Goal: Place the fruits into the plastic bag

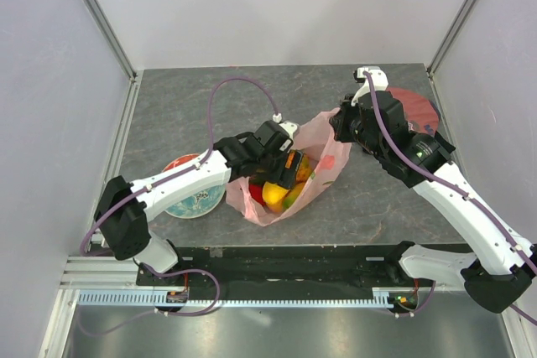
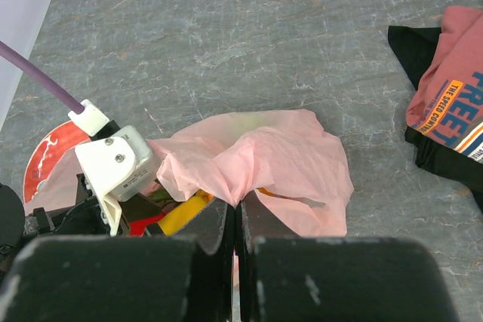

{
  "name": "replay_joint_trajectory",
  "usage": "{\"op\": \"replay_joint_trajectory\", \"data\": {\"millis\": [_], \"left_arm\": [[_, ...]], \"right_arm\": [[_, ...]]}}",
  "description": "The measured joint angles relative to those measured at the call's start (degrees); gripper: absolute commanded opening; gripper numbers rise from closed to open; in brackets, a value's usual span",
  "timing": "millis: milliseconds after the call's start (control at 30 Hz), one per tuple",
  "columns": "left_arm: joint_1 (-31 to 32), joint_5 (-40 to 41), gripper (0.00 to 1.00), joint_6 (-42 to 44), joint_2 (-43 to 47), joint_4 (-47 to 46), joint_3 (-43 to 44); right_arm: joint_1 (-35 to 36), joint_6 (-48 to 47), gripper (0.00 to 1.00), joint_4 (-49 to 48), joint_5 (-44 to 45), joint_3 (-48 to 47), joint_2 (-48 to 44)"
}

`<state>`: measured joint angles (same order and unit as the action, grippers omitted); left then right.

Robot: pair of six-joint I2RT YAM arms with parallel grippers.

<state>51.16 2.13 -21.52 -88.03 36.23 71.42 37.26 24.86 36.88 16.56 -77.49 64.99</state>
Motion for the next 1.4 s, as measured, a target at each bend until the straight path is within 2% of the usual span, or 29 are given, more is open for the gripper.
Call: {"op": "replay_joint_trajectory", "data": {"millis": [200,367,500,633,733,933,1033,1267,1400], "left_arm": [[-0.02,-2.47,0.91,0.02,0.48,-0.31,0.63],[-0.02,-7.54,0.91,0.15,4.11,-0.42,3.19],[0.0,-11.58,0.91,0.13,12.24,-1.29,5.49],[-0.02,-11.76,0.87,-1.14,21.33,-1.4,6.69],[-0.02,-10.08,0.85,-4.02,25.44,2.84,7.96],[-0.02,0.0,0.85,-13.38,29.24,20.98,8.68],[-0.04,2.34,0.85,-16.83,30.71,27.15,8.68],[0.02,-1.84,0.85,-25.4,33.86,28.26,2.23],[0.02,-1.27,0.85,-26.97,36.02,28.09,2.08]], "right_arm": [[0.0,0.02,0.0,0.0,0.0,0.0,0.0],[0.0,0.02,0.0,0.0,0.02,0.0,0.0],[0.0,0.02,0.0,-0.02,0.0,0.0,0.0],[0.0,0.02,0.0,-0.02,0.0,0.0,0.0],[0.0,0.02,0.0,-0.04,0.0,0.0,0.0],[0.0,0.39,0.0,-0.28,-0.11,0.48,-0.02],[0.0,0.55,0.0,-0.5,-0.39,1.07,-0.07],[0.0,0.74,0.0,-0.5,-1.51,1.36,-0.04],[0.0,0.85,0.0,-0.5,-1.7,1.36,-0.04]]}}
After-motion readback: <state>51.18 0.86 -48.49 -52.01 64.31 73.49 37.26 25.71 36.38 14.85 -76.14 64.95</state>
